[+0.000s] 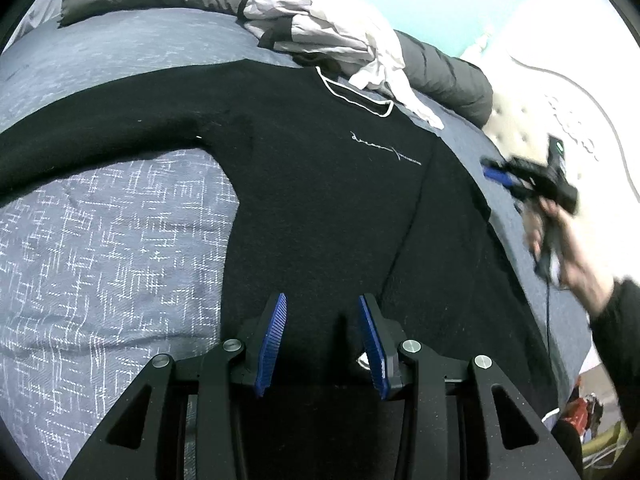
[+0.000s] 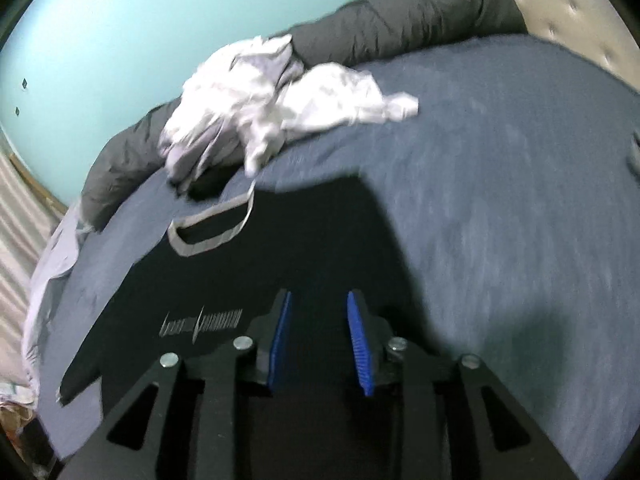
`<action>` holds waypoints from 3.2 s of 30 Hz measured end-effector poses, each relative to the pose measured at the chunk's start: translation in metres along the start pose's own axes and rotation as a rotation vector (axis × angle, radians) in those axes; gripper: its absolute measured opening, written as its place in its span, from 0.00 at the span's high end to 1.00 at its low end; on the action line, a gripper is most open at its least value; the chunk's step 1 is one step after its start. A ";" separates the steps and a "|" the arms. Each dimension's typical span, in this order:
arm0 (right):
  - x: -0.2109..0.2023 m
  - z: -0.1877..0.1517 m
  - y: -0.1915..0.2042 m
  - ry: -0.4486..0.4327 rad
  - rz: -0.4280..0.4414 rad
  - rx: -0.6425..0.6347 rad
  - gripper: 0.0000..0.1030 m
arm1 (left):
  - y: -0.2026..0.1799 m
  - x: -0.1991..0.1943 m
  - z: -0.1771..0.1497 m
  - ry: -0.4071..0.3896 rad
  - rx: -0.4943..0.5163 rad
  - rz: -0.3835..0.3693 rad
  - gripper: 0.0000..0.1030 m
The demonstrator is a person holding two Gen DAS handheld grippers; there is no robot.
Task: Fold clothes
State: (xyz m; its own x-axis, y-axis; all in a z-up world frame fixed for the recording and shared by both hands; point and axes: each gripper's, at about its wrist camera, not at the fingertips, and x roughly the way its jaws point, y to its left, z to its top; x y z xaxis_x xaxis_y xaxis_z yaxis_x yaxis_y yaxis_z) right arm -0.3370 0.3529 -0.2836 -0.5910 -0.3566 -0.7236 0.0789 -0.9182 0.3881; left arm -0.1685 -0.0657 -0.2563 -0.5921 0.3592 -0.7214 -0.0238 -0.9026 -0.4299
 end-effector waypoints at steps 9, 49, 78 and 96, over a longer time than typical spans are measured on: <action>-0.039 -0.095 0.056 0.073 0.120 -0.044 0.72 | 0.005 -0.013 -0.007 -0.025 -0.012 0.024 0.60; -0.049 -0.137 0.086 0.062 0.266 -0.025 0.54 | 0.276 -0.184 0.002 -0.231 -0.662 0.404 0.39; -0.045 -0.136 0.082 0.044 0.276 -0.021 0.54 | 0.309 -0.196 0.040 -0.361 -0.628 0.418 0.90; -0.065 -0.109 0.020 -0.011 0.228 0.115 0.54 | 0.108 -0.194 0.167 -0.373 -0.229 0.153 0.92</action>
State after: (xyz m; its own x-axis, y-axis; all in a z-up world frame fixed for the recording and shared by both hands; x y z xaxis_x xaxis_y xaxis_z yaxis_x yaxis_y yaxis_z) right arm -0.2097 0.3391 -0.2905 -0.5774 -0.5499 -0.6035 0.1199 -0.7882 0.6036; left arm -0.1911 -0.2722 -0.0719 -0.8252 0.0782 -0.5593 0.2403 -0.8476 -0.4731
